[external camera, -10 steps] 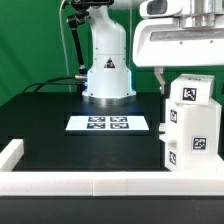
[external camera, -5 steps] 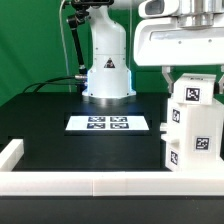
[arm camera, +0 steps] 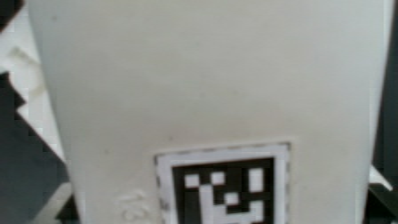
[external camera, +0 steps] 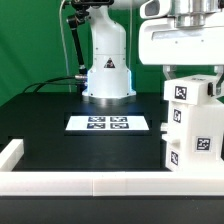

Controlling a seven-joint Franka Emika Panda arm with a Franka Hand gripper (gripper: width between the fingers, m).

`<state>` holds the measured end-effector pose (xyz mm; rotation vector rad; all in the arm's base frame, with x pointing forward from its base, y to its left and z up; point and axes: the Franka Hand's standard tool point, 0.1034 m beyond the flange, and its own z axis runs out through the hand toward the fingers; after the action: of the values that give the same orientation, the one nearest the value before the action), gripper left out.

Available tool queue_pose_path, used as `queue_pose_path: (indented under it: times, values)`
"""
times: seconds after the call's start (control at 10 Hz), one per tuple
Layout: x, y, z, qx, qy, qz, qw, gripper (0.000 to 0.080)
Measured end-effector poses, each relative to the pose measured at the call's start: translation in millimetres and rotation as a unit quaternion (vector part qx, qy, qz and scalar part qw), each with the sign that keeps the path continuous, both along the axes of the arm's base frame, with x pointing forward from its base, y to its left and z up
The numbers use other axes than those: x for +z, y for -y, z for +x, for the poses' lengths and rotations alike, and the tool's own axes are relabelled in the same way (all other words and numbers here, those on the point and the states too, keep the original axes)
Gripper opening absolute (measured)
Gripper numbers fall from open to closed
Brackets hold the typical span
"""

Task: Assemble cabinet

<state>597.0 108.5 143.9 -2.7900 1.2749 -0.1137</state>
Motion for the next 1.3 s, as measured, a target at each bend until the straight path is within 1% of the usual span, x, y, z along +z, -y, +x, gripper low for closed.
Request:
queue_pose_path:
  times: [0.5, 0.6, 0.8, 1.0, 1.3]
  values:
    - [-1.4, 5.5, -0.8, -0.134, -0.007, 0.020, 0.991, 0.0564]
    - [-1.2, 5.9, -0.7, -0.176, -0.010, 0.028, 0.984, 0.0564]
    - [-1.2, 6.7, -0.6, -0.218, -0.012, 0.033, 0.975, 0.0564]
    - [-2.2, 9.2, -1.8, -0.293, -0.021, 0.049, 0.955, 0.0564]
    - [-2.4, 8.7, -3.8, -0.350, -0.031, 0.066, 0.934, 0.0564]
